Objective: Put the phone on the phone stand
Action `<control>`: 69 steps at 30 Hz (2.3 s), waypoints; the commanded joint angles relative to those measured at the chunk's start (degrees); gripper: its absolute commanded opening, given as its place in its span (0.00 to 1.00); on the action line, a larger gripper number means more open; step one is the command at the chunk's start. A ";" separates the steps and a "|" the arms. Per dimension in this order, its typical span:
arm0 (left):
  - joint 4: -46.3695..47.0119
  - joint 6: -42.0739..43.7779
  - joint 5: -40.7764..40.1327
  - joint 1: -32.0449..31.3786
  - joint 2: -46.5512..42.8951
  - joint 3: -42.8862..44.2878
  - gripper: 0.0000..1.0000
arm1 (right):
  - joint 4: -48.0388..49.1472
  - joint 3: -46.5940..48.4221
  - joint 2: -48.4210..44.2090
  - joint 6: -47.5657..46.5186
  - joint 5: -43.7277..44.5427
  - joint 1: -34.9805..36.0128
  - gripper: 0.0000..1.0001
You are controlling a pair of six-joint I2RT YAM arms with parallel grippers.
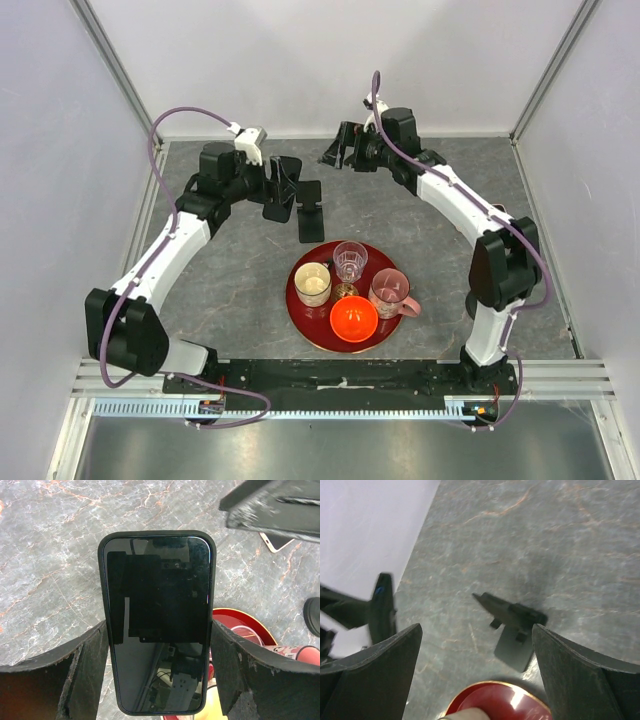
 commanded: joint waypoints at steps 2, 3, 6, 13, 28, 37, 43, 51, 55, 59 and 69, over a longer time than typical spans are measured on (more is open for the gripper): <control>6.55 3.49 2.13 -1.10 -1.87 -0.49 0.02 | 6.67 -4.58 -8.40 6.65 -6.17 1.10 0.98; 7.08 2.97 3.44 -1.36 -1.61 -0.49 0.02 | 8.07 -5.45 -9.10 7.89 -4.69 1.19 0.96; 7.17 3.40 3.11 -1.81 -1.26 -0.75 0.02 | 11.32 -8.87 -12.53 10.27 -2.84 1.45 0.92; 6.82 5.25 2.58 -4.26 -1.08 -0.84 0.02 | 13.62 -10.64 -11.48 11.33 -6.34 1.89 0.78; 4.18 9.91 -2.17 -8.93 -0.46 -0.05 0.02 | 16.97 -12.23 -6.83 13.79 -7.05 6.81 0.66; 3.83 10.52 -3.13 -9.10 -1.70 -0.05 0.02 | 16.70 -11.96 -6.20 13.35 -5.65 7.52 0.41; 4.27 9.47 -2.08 -9.19 -1.52 0.21 0.02 | 19.51 -13.45 -6.20 13.88 -4.94 7.34 0.01; 9.09 6.04 0.64 -9.19 -6.86 -3.03 0.92 | 36.90 -26.89 -15.23 20.02 -5.11 0.85 0.00; 12.62 3.50 3.01 -8.84 -10.31 -5.58 0.95 | 49.54 -36.55 -20.61 26.25 -9.67 -6.44 0.00; 16.04 -0.19 7.04 -7.79 -10.66 -6.99 0.96 | 62.27 -42.10 -26.14 30.22 -10.83 -11.54 0.00; 46.61 -25.06 23.58 -6.38 -8.56 -17.09 0.93 | 82.60 -48.70 -29.85 38.82 -9.68 -11.64 0.00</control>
